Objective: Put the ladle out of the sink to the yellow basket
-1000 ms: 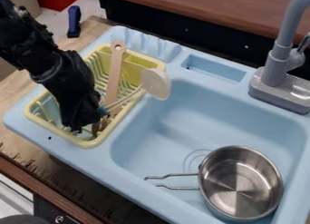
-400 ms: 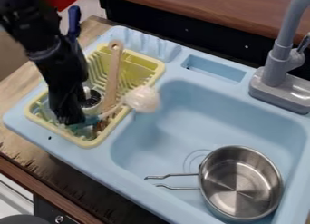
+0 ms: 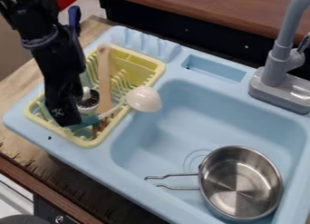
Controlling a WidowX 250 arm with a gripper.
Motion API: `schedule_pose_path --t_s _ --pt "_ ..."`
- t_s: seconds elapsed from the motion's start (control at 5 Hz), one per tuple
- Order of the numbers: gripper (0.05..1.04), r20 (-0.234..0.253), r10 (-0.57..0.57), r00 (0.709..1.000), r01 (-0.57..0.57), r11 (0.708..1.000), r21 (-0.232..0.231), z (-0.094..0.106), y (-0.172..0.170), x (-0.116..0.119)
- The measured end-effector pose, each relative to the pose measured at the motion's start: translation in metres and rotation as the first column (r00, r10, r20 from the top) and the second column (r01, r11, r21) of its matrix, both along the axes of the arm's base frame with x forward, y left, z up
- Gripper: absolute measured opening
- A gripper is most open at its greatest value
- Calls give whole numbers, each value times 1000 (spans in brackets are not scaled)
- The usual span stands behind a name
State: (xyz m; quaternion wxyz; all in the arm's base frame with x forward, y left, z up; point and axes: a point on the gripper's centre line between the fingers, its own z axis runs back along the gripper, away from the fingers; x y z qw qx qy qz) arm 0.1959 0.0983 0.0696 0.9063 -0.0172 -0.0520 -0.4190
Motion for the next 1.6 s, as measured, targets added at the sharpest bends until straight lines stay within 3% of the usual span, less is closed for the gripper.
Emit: schedule_pose_path --t_s 0.2,0.6,0.8,1.0,1.2,1.4,1.6 --pt "997 -26 22 999 -22 1000 -10 2 -12 3" --pt "997 35 184 982 -184 983 -6 18 -44 24" --pt "997 85 280 956 -278 960 -40 41 -61 31" --pt "997 135 281 950 -278 960 -38 53 -78 33" --pt "997 129 267 955 -266 964 -24 49 -98 36" --pt "997 162 348 923 -347 937 -37 37 -115 52" --pt "997 233 517 824 -505 856 -110 40 -112 73"
